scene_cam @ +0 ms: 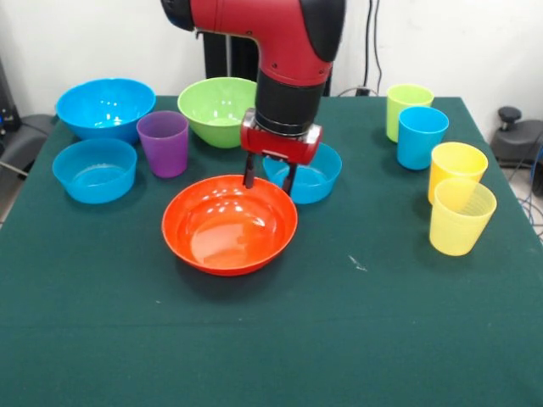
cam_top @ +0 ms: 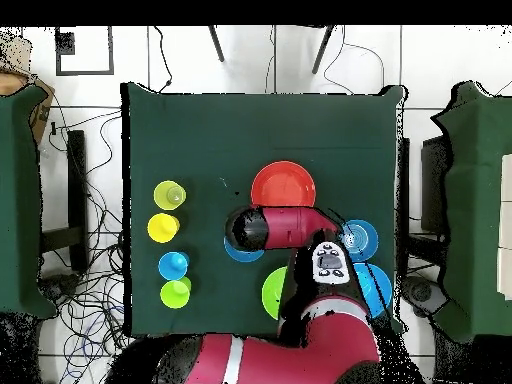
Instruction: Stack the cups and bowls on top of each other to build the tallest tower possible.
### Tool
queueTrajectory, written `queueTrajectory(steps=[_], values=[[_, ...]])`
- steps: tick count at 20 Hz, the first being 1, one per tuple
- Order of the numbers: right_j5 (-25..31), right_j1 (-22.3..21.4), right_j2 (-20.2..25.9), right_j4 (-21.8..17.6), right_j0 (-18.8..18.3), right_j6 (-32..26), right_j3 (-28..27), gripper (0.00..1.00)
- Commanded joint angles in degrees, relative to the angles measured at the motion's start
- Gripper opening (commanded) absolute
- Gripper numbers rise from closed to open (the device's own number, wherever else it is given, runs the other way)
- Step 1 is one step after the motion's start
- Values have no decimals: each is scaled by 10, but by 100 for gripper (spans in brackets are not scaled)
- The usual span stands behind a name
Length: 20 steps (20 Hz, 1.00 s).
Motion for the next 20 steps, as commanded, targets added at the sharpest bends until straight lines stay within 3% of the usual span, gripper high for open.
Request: queueTrajectory(steps=[1, 20], values=[[34, 1, 60, -48, -6, -58, -6, 100], [50, 73, 52, -92, 28, -54, -59, 100]])
